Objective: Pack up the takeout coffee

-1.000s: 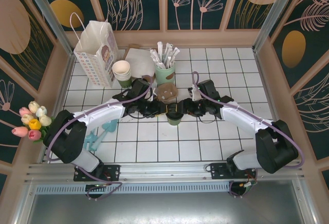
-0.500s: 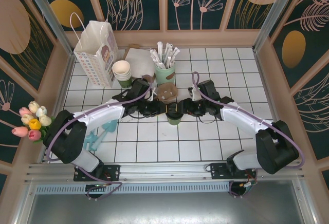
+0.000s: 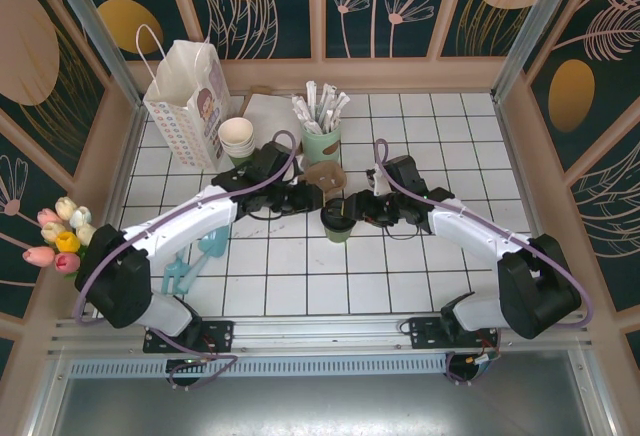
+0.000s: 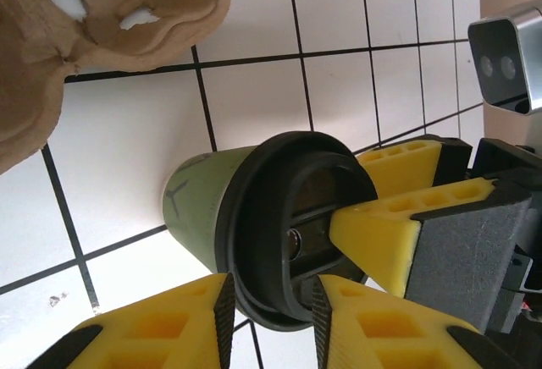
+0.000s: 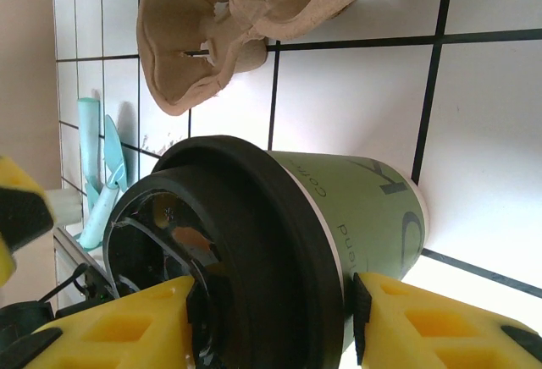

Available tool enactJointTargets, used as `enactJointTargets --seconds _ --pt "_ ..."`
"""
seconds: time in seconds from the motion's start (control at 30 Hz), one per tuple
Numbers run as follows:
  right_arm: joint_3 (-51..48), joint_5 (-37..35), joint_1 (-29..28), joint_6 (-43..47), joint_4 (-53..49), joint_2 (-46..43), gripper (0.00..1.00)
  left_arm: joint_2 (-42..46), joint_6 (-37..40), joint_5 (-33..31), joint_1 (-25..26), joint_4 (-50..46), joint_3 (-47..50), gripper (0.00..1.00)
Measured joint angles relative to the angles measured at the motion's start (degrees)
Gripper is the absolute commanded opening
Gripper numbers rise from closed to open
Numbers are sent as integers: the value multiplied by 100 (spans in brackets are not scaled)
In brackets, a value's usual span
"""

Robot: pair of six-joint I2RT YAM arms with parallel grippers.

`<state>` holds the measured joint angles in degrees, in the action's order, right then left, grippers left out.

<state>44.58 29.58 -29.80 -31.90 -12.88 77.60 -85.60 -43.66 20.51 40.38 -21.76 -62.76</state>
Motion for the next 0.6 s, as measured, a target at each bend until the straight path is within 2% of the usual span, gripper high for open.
enactJointTargets --seconds 0.17,0.27,0.47,0.6 --pt "4 -28 -7 -15 -2 0 61 -476 127 -887 511 -647 -883 32" --pt "7 -118 -11 -52 -9 -7 67 -756 238 -1388 638 -1010 -1222 32" --pt "17 -321 -2 -173 -37 -151 75 -1082 470 -1635 647 -1493 -1351 32" --pt "-85 -367 105 -269 61 -599 75 -1132 557 -1657 658 -1622 -1394 32"
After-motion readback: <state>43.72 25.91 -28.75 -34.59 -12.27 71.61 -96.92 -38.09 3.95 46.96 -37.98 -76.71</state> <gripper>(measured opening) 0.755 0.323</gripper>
